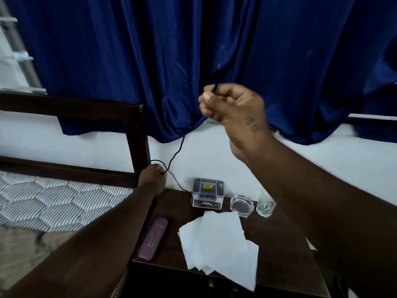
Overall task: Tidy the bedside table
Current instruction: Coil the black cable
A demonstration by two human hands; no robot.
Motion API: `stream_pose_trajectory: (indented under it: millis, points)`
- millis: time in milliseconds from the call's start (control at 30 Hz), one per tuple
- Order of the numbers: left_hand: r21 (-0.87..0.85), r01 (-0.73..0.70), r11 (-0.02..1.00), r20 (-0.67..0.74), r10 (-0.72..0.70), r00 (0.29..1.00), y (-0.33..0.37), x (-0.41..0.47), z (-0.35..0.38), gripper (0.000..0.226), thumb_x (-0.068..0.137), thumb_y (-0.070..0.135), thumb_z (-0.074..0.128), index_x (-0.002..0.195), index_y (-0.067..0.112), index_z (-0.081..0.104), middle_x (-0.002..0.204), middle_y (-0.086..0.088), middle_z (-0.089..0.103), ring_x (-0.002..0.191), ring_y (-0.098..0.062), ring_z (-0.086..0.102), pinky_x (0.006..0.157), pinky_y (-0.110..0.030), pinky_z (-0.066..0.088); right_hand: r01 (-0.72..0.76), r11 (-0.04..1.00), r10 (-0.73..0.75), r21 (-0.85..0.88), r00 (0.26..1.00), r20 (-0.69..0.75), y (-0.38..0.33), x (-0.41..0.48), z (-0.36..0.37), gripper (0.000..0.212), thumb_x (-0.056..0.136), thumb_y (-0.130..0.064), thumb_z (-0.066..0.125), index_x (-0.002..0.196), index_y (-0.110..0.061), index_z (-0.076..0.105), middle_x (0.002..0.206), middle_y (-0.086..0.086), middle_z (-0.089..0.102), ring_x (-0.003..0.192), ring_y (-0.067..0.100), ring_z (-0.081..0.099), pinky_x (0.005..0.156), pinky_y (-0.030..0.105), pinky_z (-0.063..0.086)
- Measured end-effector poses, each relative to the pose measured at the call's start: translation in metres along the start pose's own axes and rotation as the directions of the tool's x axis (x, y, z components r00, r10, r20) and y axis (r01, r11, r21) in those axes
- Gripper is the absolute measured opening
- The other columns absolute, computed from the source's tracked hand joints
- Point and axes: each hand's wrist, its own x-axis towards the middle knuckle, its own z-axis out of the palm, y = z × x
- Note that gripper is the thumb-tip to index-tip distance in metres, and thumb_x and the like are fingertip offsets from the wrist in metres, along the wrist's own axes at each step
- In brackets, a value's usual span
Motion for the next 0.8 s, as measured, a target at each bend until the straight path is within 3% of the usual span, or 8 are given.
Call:
stream_pose_trajectory:
  millis: [167, 267, 367, 467, 567, 633, 800]
  points:
    - [-0.008, 0.024, 1.000, -0.044, -0.024, 0.999, -0.002, -0.004, -0.021, 0.019, 0.093, 0.012, 0.057, 0.076, 0.017, 0.064, 0.082, -0.004, 0.066, 0.090, -0.032, 0.067, 0.074, -0.030, 0.044, 0.141, 0.990, -0.141, -0.019, 0.990, -0.007, -0.048, 0.000, -0.005, 0.011, 0.089, 0.003, 0.072, 0.100, 0.004, 0.071, 0.092, 0.029, 0.073, 0.076, 0.024, 0.069, 0.077, 0.029, 0.062]
    - [-0.053, -0.082, 0.995, -0.064, 0.079, 0.995, 0.008, -0.001, -0.035, 0.015, 0.096, 0.020, 0.061, 0.083, 0.017, 0.066, 0.085, -0.005, 0.070, 0.086, -0.029, 0.066, 0.074, -0.028, 0.041, 0.224, 0.973, -0.224, -0.057, 0.974, 0.020, -0.064, -0.004, -0.008, 0.014, 0.089, 0.000, 0.073, 0.102, 0.004, 0.071, 0.098, 0.035, 0.072, 0.077, 0.024, 0.070, 0.079, 0.034, 0.061]
    - [-0.139, -0.188, 0.972, -0.078, 0.179, 0.981, 0.026, 0.005, -0.052, 0.017, 0.097, 0.025, 0.064, 0.080, 0.022, 0.064, 0.082, -0.007, 0.071, 0.082, -0.032, 0.068, 0.072, -0.035, 0.050, 0.285, 0.953, -0.283, -0.099, 0.959, 0.035, -0.075, -0.011, -0.011, 0.013, 0.089, -0.001, 0.074, 0.101, 0.001, 0.072, 0.098, 0.034, 0.072, 0.079, 0.025, 0.071, 0.078, 0.033, 0.061]
    - [-0.235, -0.270, 0.934, -0.122, 0.247, 0.961, 0.050, 0.007, -0.071, 0.021, 0.098, 0.013, 0.060, 0.091, 0.029, 0.071, 0.092, -0.005, 0.072, 0.093, -0.033, 0.071, 0.088, -0.044, 0.058, 0.328, 0.938, -0.324, -0.114, 0.945, 0.051, -0.087, -0.021, -0.012, 0.013, 0.089, -0.002, 0.075, 0.101, 0.000, 0.072, 0.099, 0.032, 0.073, 0.081, 0.025, 0.072, 0.078, 0.031, 0.061]
    - [-0.332, -0.291, 0.897, -0.156, 0.252, 0.955, 0.078, 0.008, -0.089, 0.026, 0.100, 0.005, 0.053, 0.117, 0.013, 0.071, 0.112, -0.007, 0.073, 0.108, -0.026, 0.069, 0.103, -0.046, 0.054, 0.364, 0.921, -0.358, -0.141, 0.931, 0.070, -0.096, -0.031, -0.011, 0.015, 0.088, -0.001, 0.074, 0.102, 0.002, 0.071, 0.099, 0.031, 0.073, 0.082, 0.024, 0.073, 0.078, 0.032, 0.061]
    - [-0.338, -0.329, 0.881, -0.175, 0.285, 0.942, 0.096, 0.004, -0.101, 0.028, 0.100, 0.007, 0.051, 0.118, 0.015, 0.070, 0.117, -0.005, 0.072, 0.111, -0.024, 0.068, 0.104, -0.046, 0.054, 0.389, 0.904, -0.380, -0.174, 0.921, 0.084, -0.102, -0.039, -0.011, 0.015, 0.088, -0.001, 0.075, 0.103, 0.003, 0.072, 0.097, 0.029, 0.074, 0.081, 0.025, 0.073, 0.079, 0.033, 0.062]
    - [-0.359, -0.463, 0.811, -0.190, 0.422, 0.886, 0.135, -0.021, -0.127, 0.022, 0.101, 0.007, 0.051, 0.112, 0.007, 0.070, 0.105, -0.007, 0.071, 0.102, -0.026, 0.068, 0.103, -0.049, 0.054, 0.449, 0.855, -0.436, -0.260, 0.893, 0.109, -0.123, -0.057, -0.013, 0.015, 0.087, -0.002, 0.076, 0.102, 0.002, 0.074, 0.090, 0.019, 0.076, 0.078, 0.029, 0.073, 0.078, 0.032, 0.063]
